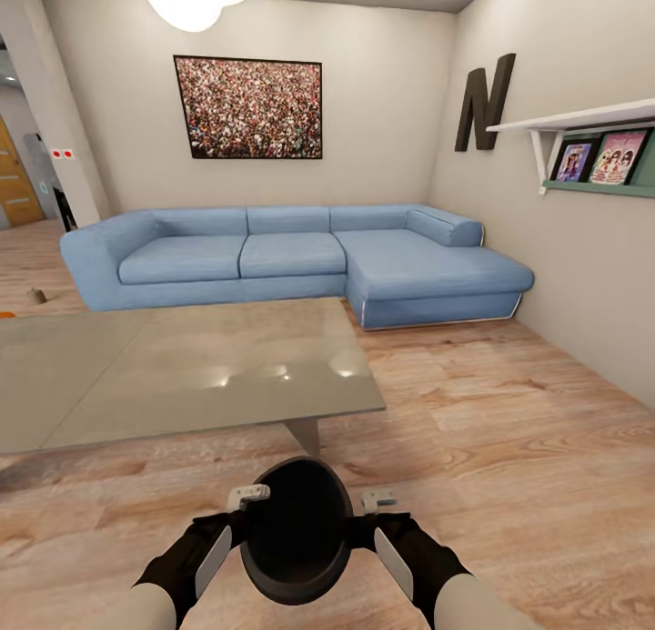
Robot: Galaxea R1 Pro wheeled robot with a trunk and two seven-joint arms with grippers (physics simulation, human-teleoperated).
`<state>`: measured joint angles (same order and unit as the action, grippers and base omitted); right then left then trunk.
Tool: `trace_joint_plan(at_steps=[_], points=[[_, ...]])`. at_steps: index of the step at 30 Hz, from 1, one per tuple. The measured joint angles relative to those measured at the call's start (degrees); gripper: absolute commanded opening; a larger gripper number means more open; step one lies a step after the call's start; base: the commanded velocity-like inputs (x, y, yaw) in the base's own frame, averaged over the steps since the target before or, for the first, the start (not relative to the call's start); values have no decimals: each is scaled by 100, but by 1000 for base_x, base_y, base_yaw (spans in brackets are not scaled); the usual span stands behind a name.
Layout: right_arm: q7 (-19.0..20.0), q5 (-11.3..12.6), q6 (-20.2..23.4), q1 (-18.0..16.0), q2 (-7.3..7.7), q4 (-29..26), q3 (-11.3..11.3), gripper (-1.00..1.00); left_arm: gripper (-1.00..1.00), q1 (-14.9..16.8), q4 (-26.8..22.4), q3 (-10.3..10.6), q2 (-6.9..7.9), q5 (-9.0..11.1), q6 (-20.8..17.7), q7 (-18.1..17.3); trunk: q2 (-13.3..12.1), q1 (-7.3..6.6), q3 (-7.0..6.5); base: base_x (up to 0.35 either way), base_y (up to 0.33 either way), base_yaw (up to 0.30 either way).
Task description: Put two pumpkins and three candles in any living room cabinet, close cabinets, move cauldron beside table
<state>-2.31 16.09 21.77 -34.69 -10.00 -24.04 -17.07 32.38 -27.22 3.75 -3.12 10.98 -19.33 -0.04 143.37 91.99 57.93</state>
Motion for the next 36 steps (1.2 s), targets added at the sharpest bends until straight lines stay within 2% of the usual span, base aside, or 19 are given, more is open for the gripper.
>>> trace_joint_plan(at_steps=[24,33,36], points=[[0,-7,-4,-1,0,-2,3,-100,-100,0,0,6,0,4,0,0,0,-2,0,138,0,0],[0,-6,-1,-1,0,-2,3,-100,-100,0,-5,6,0,-2,0,1,0,1,0,12,0,0],[0,1,-1,0,0,2,-2,-100,-100,0,0,2,0,-4,1,0,3,9,66,0,0,0]])
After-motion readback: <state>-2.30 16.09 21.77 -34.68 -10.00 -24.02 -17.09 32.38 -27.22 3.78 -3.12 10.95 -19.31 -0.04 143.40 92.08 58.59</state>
